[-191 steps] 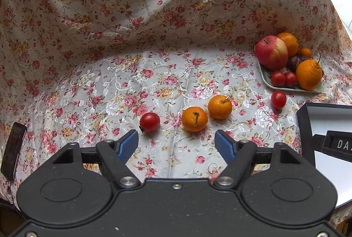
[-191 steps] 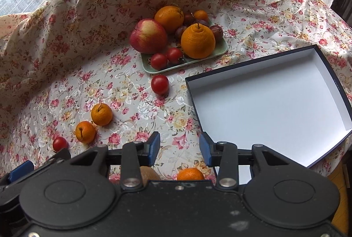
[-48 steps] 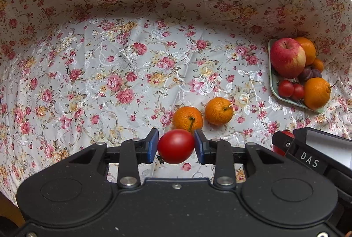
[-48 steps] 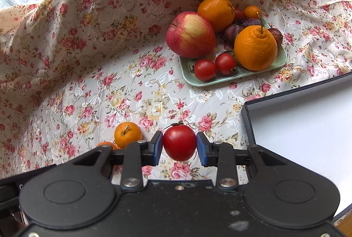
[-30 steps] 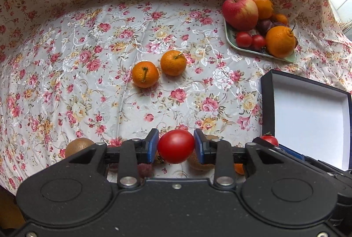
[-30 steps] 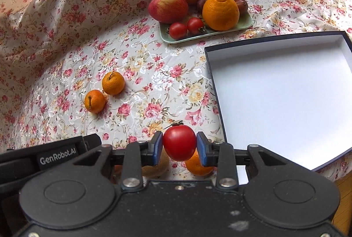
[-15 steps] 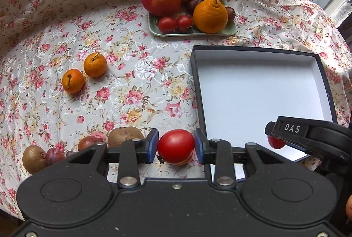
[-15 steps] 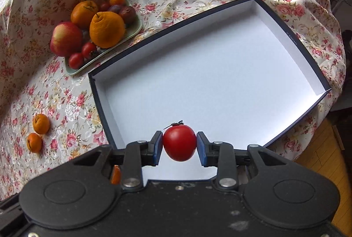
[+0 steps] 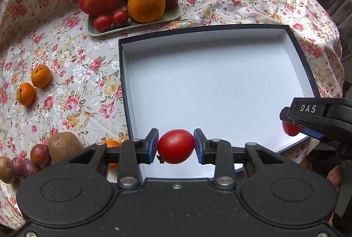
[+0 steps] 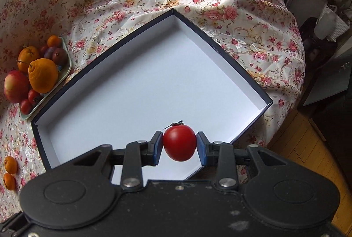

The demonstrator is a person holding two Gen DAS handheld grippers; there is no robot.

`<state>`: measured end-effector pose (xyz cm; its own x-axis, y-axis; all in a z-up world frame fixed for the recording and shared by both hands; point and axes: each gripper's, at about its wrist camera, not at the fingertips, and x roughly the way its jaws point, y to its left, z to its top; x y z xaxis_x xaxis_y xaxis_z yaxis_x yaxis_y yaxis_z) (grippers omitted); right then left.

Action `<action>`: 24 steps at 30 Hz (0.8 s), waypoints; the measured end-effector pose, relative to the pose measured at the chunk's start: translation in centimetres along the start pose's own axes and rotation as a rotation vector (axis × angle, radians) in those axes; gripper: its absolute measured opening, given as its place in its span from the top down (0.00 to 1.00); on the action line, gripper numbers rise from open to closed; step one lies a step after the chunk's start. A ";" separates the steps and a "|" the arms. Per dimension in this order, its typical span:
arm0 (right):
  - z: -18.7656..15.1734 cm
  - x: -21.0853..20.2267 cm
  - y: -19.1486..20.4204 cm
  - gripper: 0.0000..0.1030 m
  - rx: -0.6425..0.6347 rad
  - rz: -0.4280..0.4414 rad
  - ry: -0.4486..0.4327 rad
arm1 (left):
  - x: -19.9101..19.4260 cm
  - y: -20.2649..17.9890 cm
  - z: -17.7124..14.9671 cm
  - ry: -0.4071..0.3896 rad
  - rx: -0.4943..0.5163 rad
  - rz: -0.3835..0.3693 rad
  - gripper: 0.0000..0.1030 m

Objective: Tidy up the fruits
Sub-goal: 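Carry the held tomato with the right tool over the box while the left tool carries its tomato, then open the left tool to drop its tomato in the box while the right tool releases its tomato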

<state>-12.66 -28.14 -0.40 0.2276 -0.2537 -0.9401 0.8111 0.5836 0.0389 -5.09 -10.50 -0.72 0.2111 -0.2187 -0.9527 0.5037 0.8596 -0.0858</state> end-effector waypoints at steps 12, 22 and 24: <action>1.5 0.3 -2.9 0.66 0.035 -0.002 -0.066 | 1.7 -2.0 0.8 0.008 -0.009 0.022 0.58; 1.4 0.2 -3.3 0.65 0.037 0.015 -0.050 | 2.0 -2.4 0.9 0.014 -0.004 0.009 0.58; 1.4 0.2 -3.2 0.65 0.039 0.011 -0.046 | 1.9 -2.4 0.9 0.012 -0.003 0.006 0.58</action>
<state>-14.45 -31.18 -0.22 0.2607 -0.2829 -0.9230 0.8284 0.5566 0.0633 -5.13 -13.38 -2.05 0.2045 -0.2078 -0.9565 0.4995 0.8625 -0.0806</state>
